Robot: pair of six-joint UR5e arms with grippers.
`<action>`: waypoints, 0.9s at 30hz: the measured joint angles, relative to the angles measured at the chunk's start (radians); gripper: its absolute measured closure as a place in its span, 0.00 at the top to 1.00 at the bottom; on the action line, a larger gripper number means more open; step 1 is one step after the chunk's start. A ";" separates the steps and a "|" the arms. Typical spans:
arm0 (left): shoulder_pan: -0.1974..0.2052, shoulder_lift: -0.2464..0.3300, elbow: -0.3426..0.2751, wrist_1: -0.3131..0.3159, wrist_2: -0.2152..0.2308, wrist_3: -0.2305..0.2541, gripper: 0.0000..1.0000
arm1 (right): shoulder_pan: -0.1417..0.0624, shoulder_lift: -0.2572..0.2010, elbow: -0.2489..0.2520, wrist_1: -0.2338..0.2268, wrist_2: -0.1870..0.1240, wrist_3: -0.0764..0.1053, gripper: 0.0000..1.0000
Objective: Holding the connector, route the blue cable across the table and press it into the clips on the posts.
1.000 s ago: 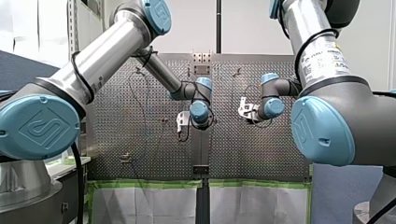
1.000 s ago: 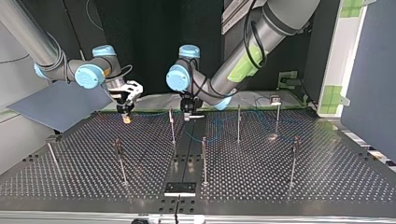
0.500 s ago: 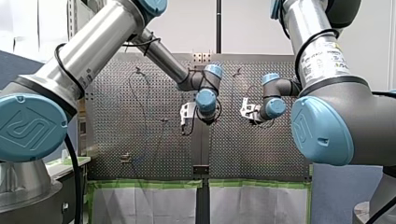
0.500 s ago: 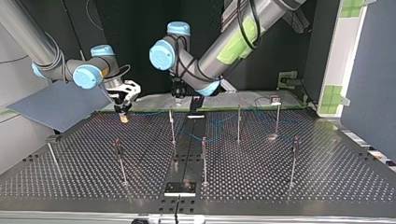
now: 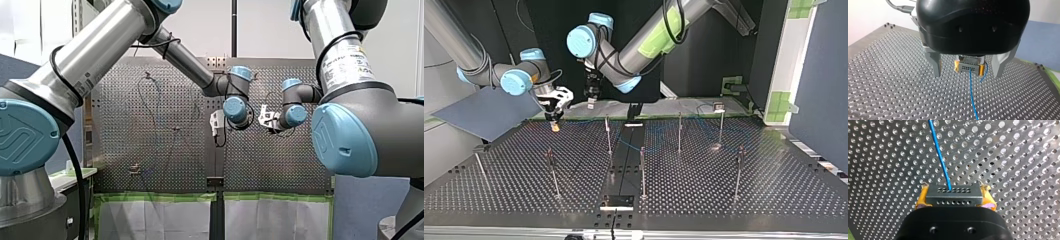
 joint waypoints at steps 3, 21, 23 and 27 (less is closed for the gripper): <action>0.002 -0.026 0.026 -0.005 0.002 -0.016 1.00 | 0.000 0.000 0.000 0.000 0.000 -0.003 0.00; 0.012 -0.131 0.183 -0.024 0.010 -0.027 1.00 | 0.001 0.000 0.000 -0.001 -0.003 -0.012 0.00; 0.013 -0.145 0.200 -0.034 0.010 -0.027 1.00 | 0.000 -0.001 0.000 -0.001 -0.004 -0.012 0.00; 0.016 -0.182 0.239 -0.068 0.009 -0.027 1.00 | 0.000 -0.001 0.000 0.000 -0.005 -0.013 0.00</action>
